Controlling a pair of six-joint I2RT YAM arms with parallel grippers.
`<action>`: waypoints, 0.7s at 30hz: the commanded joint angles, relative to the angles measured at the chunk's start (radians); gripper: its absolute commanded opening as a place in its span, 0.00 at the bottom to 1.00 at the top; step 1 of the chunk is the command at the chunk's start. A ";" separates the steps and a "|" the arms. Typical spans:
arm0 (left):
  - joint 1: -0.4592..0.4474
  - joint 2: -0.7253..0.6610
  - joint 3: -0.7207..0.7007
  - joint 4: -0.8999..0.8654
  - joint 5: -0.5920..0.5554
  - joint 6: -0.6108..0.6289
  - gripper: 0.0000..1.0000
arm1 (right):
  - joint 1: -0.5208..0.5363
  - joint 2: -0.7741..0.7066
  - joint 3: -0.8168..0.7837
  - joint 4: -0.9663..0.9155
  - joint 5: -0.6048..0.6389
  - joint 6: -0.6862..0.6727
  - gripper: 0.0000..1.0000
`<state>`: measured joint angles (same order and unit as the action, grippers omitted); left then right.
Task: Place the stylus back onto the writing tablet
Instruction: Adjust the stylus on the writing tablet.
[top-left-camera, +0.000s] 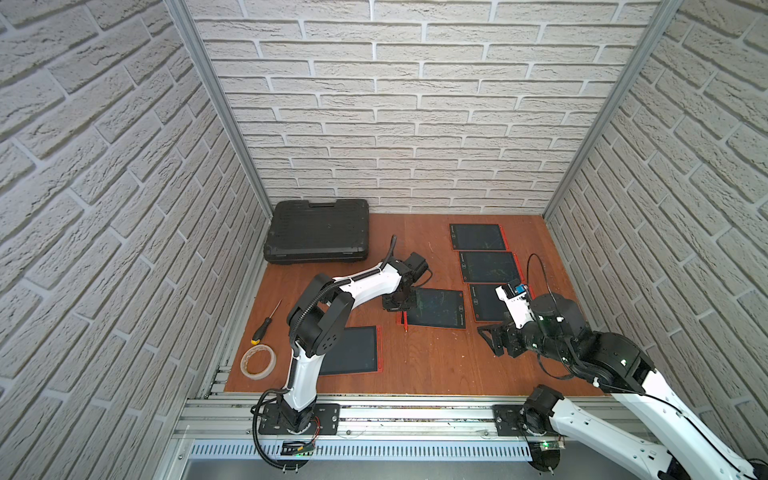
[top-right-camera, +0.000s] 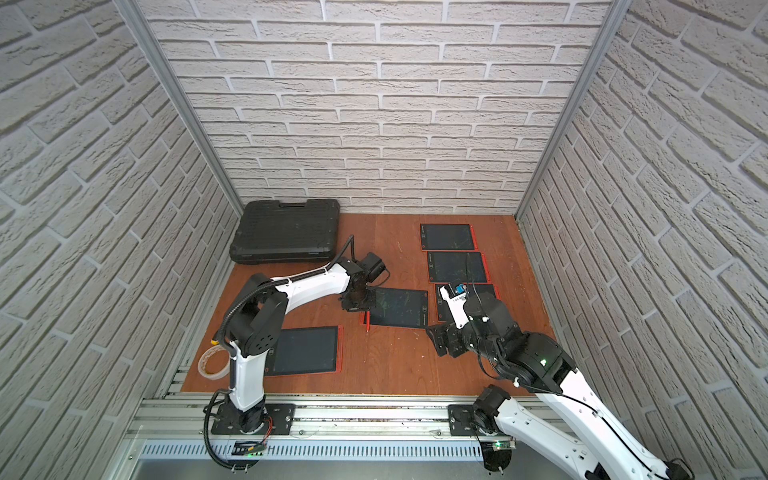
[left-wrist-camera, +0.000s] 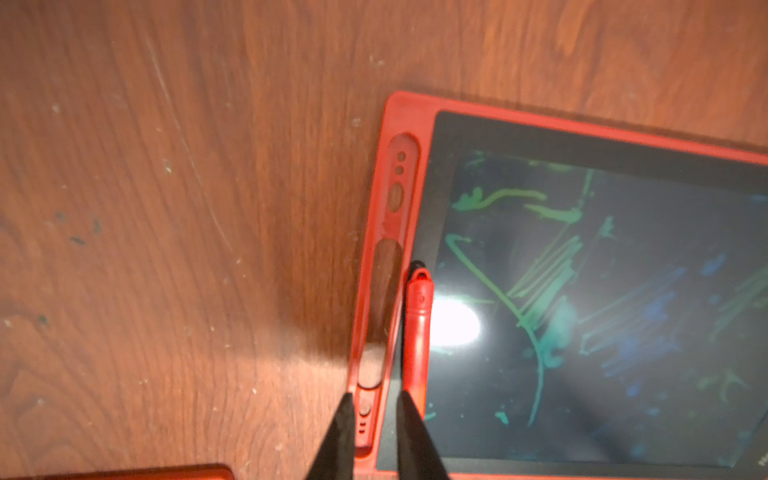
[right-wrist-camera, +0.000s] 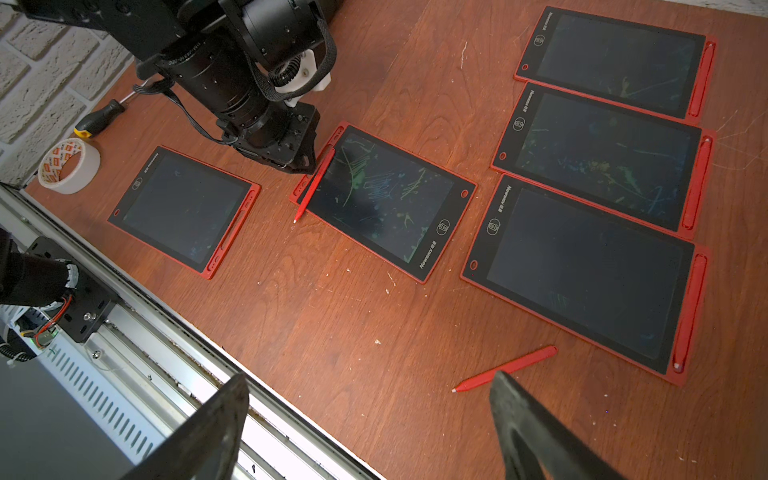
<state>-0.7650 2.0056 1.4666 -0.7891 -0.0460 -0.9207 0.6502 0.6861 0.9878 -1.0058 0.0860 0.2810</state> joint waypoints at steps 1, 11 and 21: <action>-0.003 -0.025 0.007 -0.007 0.027 0.010 0.23 | 0.004 -0.007 -0.011 0.038 0.012 0.012 0.90; -0.018 0.007 0.015 0.004 0.038 0.013 0.26 | 0.003 -0.007 -0.014 0.038 0.012 0.012 0.90; -0.019 0.031 0.024 0.003 0.038 0.021 0.26 | 0.003 -0.009 -0.014 0.038 0.012 0.014 0.90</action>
<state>-0.7799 2.0174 1.4693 -0.7818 -0.0135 -0.9127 0.6502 0.6857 0.9871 -1.0058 0.0879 0.2813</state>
